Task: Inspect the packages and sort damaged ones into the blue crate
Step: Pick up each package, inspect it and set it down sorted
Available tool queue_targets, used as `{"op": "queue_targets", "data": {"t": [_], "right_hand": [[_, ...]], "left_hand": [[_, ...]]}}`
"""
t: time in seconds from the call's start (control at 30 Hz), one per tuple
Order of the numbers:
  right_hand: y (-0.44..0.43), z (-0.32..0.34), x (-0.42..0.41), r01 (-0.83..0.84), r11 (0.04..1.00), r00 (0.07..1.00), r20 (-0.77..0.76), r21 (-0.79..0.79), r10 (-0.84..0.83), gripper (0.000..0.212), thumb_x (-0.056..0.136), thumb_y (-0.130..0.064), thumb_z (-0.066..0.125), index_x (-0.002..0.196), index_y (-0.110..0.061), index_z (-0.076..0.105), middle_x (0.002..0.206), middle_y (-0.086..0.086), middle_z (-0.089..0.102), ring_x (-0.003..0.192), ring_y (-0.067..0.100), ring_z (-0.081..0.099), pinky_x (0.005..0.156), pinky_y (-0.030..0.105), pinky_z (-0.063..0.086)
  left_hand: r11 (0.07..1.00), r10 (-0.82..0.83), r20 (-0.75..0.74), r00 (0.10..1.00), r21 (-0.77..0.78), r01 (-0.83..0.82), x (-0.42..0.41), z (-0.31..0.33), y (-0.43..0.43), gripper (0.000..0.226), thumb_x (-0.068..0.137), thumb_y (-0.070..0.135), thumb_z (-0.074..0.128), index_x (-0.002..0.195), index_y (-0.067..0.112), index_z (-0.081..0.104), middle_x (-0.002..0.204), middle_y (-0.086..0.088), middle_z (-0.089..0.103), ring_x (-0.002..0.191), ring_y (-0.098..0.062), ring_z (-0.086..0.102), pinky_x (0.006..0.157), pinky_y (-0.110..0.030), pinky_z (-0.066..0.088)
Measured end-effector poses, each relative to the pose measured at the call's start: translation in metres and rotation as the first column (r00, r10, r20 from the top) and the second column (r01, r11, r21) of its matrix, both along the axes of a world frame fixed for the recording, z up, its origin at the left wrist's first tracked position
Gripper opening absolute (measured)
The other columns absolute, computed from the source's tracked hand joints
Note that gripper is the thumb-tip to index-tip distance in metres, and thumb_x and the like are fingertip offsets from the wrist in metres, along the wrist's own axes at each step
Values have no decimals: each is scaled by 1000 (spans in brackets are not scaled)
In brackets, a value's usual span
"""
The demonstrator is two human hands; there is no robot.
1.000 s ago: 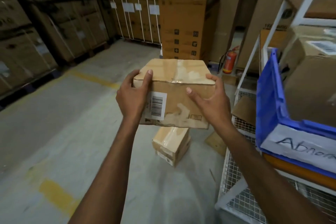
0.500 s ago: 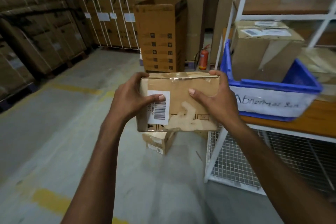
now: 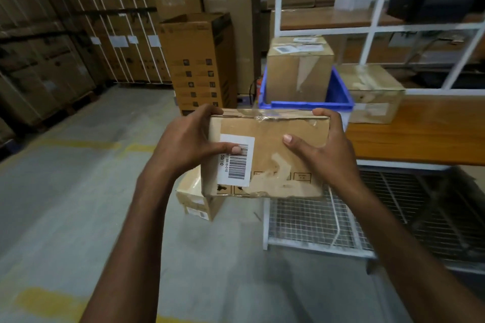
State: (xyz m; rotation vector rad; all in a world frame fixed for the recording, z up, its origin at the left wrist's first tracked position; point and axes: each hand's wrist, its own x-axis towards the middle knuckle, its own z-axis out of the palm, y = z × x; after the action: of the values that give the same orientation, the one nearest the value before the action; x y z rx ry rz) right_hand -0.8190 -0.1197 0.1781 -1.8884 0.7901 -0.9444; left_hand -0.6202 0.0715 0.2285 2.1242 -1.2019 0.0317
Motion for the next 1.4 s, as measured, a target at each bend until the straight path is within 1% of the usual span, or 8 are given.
{"op": "queue_targets", "data": {"t": [0.2,0.33,0.47,0.73,0.83,1.07,1.23,1.4], "right_hand": [[-31,4,-114,39,999,997,74,12,-39,76,73,-51,89,134,-41,46,117,-18,65,103,3,67,90,40,60],[-58,12,-170,104,994,990,97,-25,-101,73,78,-45,87,136,-41,44,110,-27,59,98,-6,61,88,34,56],[-95,24,-204,165,985,983,93,-51,-159,74,79,-43,87,139,-41,43,108,-28,59,93,-9,60,85,32,53],[-170,28,-238,334,934,941,102,-126,-323,72,79,-51,85,137,-43,43,114,-21,63,98,0,62,86,39,56],[-196,24,-241,371,920,927,108,-128,-359,73,79,-49,86,138,-42,43,114,-21,62,97,-2,61,87,40,57],[-265,-3,-229,402,905,915,99,-137,-392,79,76,-59,84,138,-52,35,113,-28,57,100,7,65,87,47,60],[-316,-34,-225,333,924,943,58,-186,-328,85,72,-69,80,140,-49,34,127,-5,63,103,20,68,84,49,60],[-358,-75,-229,260,952,963,-25,-163,-268,88,67,-73,78,138,-43,36,126,2,65,104,23,67,81,48,61]], "left_hand": [[996,-42,86,995,-72,48,-105,5,-41,85,60,70,86,133,37,59,120,11,70,96,-4,62,73,-24,54],[981,-124,54,991,-144,130,-151,2,-74,84,62,68,86,135,38,59,120,19,67,93,15,58,71,-9,49],[963,-202,28,979,-176,203,-173,2,-121,82,62,70,85,134,39,59,123,16,70,101,4,64,82,-28,60],[912,-353,16,936,-217,347,-185,-1,-229,78,65,66,86,133,38,60,117,19,69,100,10,62,71,-9,52],[900,-389,6,921,-212,382,-186,-4,-264,80,64,69,83,133,38,60,115,22,67,100,13,60,76,-14,55],[922,-337,-58,940,-223,317,-180,-27,-336,81,63,60,90,135,41,57,116,14,71,100,-5,68,78,-26,59],[947,-247,-123,961,-242,212,-187,-57,-367,77,65,55,91,132,42,55,113,16,70,97,1,67,77,-31,62],[968,-172,-176,969,-213,133,-194,-102,-391,76,65,53,92,131,45,55,111,15,70,99,-3,69,82,-38,62]]}}
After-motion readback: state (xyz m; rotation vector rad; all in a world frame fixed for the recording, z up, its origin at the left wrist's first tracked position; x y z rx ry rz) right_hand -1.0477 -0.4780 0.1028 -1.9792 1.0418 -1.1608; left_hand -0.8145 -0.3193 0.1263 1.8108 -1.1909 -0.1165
